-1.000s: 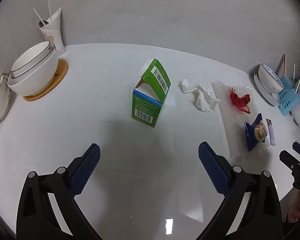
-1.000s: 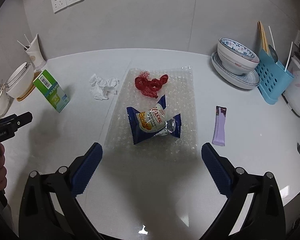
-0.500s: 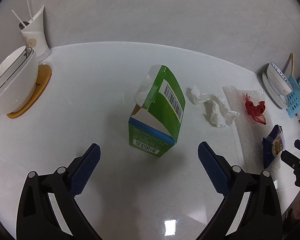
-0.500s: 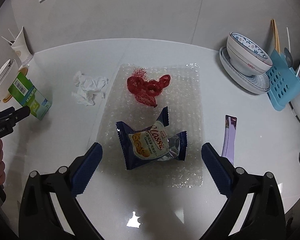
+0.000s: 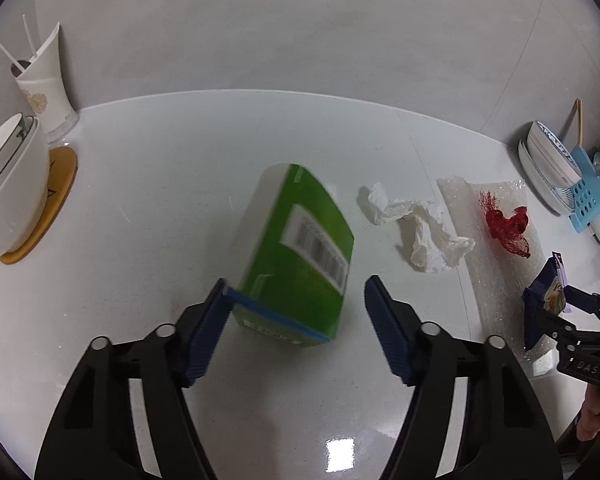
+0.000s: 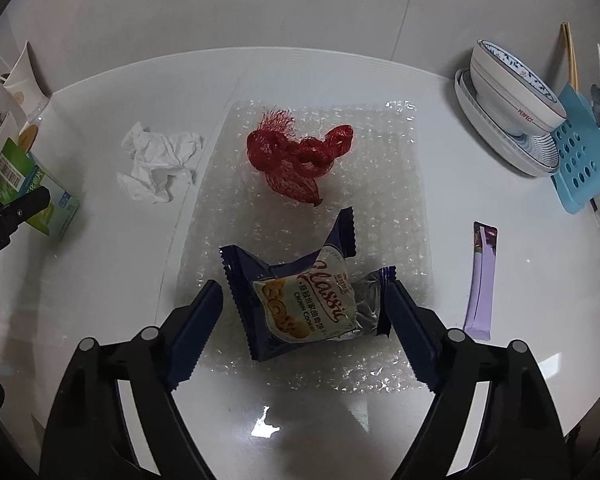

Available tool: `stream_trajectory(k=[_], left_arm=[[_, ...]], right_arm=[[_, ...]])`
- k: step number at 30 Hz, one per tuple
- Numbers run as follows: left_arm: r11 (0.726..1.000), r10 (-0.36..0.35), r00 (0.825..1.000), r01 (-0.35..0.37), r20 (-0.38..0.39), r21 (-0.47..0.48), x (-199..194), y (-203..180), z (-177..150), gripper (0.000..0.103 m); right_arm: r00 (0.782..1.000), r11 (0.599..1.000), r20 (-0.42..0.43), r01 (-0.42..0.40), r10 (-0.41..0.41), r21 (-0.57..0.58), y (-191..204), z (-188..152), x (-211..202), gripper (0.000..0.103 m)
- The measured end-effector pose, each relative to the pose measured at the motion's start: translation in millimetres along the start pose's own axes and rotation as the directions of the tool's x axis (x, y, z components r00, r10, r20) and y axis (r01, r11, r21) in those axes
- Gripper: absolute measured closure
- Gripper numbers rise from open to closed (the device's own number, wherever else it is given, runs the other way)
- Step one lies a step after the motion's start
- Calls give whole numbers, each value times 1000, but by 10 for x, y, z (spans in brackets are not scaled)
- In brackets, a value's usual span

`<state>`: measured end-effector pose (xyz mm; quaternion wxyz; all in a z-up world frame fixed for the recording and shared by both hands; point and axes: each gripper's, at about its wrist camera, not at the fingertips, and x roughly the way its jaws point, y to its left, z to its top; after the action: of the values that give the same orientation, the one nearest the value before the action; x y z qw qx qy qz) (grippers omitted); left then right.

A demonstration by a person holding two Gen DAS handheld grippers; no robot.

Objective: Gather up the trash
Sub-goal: 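Grasp the green juice carton with the left tool while the right tool grasps the blue wrapper, then carry the juice carton and blue wrapper down over the trash bin with both tools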

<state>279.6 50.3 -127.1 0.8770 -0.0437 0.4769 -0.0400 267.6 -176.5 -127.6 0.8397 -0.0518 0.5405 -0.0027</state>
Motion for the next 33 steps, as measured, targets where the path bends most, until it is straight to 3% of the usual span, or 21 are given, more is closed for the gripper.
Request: stream_trajectory(k=[1, 9, 15, 22, 33], left_arm=[[1000, -5, 1000, 5, -3, 6, 6, -10, 3, 53], [1000, -21, 1000, 21, -4, 6, -46, -11, -5, 54], [1000, -28, 1000, 28, -1, 9, -159, -59, -21, 54], [999, -34, 999, 34, -5, 10, -250, -119, -76, 55], [999, -43, 999, 43, 3, 12, -456, -239, -166, 54]], right_arm=[[1000, 1000, -3, -2, 2, 0, 8, 1, 14, 30], [999, 1000, -23, -25, 24, -7, 52, -2, 92, 63], [999, 999, -20, -40, 40, 0, -3, -2, 107, 77], [998, 998, 11, -64, 64, 16, -80, -20, 18, 87], [990, 991, 66, -129, 126, 33, -163, -82, -298, 87]])
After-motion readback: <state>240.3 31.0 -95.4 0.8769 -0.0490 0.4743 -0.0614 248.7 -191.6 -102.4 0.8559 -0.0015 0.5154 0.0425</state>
